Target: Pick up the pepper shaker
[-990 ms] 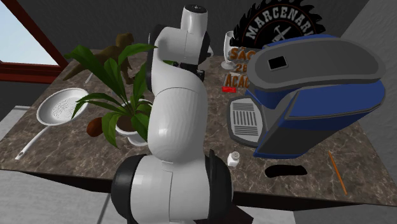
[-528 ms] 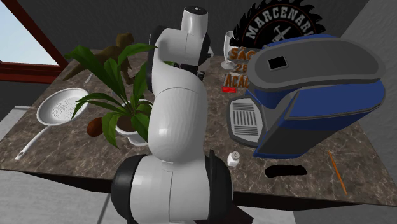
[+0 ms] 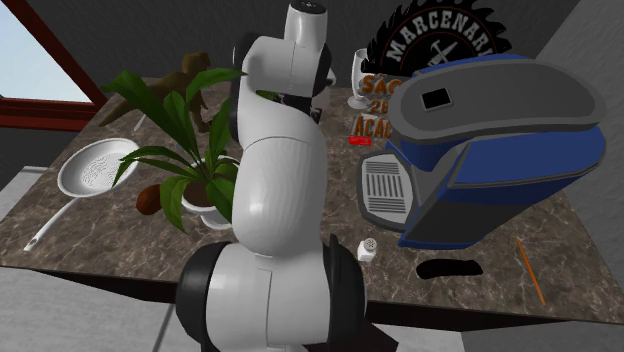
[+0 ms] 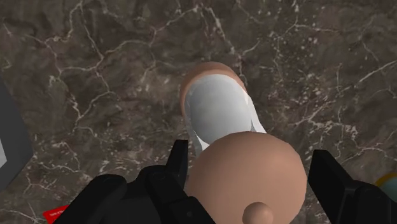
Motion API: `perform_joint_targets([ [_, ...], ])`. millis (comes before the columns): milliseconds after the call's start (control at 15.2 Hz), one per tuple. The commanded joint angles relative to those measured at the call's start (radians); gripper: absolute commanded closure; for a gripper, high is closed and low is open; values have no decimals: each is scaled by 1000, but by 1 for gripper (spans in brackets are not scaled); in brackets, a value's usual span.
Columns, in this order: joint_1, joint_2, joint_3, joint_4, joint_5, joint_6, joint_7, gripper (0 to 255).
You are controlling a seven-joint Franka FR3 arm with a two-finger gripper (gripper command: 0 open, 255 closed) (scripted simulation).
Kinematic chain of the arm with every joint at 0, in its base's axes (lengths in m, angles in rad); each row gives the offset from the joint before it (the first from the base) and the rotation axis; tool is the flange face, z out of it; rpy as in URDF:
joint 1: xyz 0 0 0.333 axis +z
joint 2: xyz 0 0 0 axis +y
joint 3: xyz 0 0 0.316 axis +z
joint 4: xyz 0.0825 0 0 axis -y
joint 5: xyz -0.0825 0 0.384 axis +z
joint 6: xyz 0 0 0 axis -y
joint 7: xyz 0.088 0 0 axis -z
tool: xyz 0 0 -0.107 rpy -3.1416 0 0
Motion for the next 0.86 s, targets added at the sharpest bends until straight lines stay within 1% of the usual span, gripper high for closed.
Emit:
perform_joint_targets([
  [0, 2, 7, 1, 36, -3, -29, 6, 255],
  [660, 13, 56, 5, 237, -21, -181, 32, 255],
  [792, 13, 57, 5, 240, -22, -184, 33, 255],
])
